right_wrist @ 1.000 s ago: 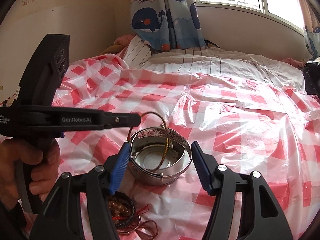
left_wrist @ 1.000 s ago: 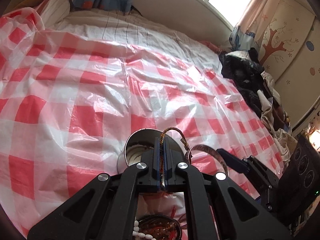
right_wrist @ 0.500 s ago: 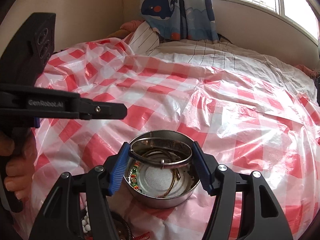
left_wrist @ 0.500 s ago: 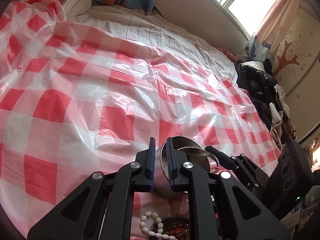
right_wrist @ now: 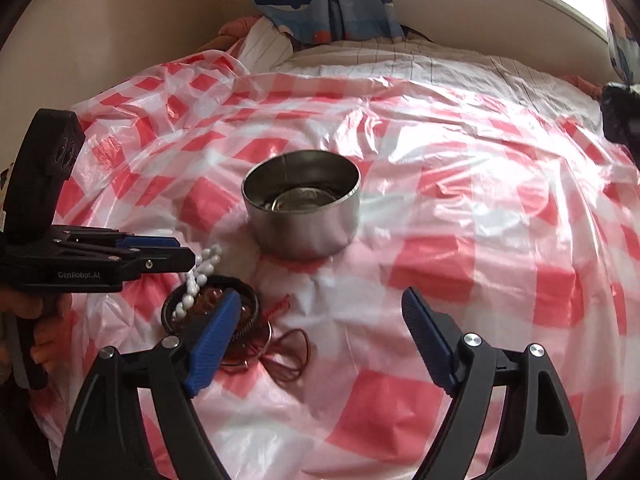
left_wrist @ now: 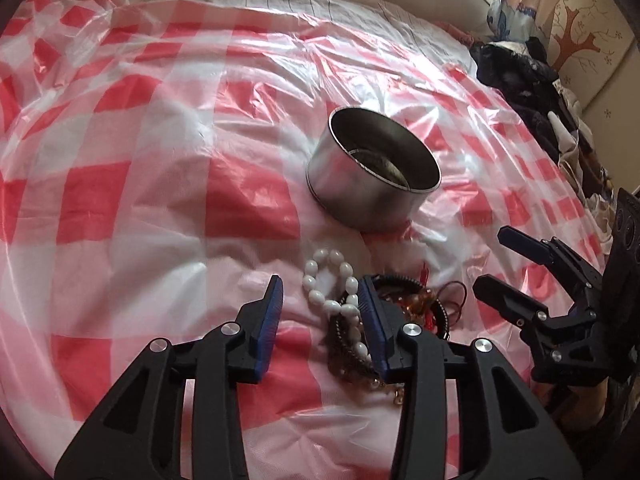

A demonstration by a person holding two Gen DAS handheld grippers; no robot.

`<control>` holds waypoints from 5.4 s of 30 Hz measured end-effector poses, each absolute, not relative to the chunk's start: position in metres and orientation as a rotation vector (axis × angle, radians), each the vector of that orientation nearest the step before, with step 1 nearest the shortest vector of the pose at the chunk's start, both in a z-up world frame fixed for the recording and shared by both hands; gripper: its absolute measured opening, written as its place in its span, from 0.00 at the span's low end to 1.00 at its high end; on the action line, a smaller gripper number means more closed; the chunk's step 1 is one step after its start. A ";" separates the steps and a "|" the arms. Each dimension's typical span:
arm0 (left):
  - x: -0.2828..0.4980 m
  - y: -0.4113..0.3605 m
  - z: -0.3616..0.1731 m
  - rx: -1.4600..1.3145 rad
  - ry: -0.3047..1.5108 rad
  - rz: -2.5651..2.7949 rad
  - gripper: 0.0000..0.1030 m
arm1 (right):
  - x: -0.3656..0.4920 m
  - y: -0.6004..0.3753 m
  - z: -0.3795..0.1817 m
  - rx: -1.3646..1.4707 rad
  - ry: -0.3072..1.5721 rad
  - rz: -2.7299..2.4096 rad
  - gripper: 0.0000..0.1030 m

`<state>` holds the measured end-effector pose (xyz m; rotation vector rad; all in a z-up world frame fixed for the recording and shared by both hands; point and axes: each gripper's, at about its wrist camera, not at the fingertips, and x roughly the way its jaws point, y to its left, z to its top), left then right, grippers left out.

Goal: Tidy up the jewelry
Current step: 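Grasp the white pearl strand with the left gripper, then drop the pearl strand into the tin while the right gripper drops the amber bead strand in, then grasp the black braided bracelet with the left gripper and lift it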

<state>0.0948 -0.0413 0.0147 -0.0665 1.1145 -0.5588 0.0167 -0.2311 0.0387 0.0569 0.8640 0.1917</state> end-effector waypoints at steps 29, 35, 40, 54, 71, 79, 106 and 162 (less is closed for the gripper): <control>0.106 -0.031 0.043 -0.219 0.973 -0.601 0.07 | 0.025 -0.170 0.017 -0.105 0.910 0.412 0.40; 0.107 -0.025 0.045 -0.242 0.963 -0.598 0.07 | 0.020 -0.180 0.026 -0.035 0.874 0.432 0.12; 0.108 -0.023 0.045 -0.244 0.960 -0.593 0.07 | 0.018 -0.191 0.038 0.042 0.827 0.442 0.12; 0.105 -0.027 0.050 -0.228 0.936 -0.618 0.06 | 0.019 -0.238 0.067 0.276 0.686 0.406 0.12; 0.117 -0.072 0.102 -0.244 0.838 -0.749 0.07 | 0.033 -0.255 0.092 0.333 0.584 0.372 0.12; 0.167 -0.093 0.069 -0.243 0.948 -0.652 0.07 | 0.055 -0.258 0.095 0.340 0.584 0.359 0.12; 0.093 -0.055 0.038 0.035 0.965 -0.496 0.46 | 0.013 -0.241 0.046 0.232 0.791 0.217 0.47; 0.102 -0.048 0.015 0.207 0.977 -0.485 0.10 | 0.019 -0.207 0.025 0.046 0.873 0.297 0.69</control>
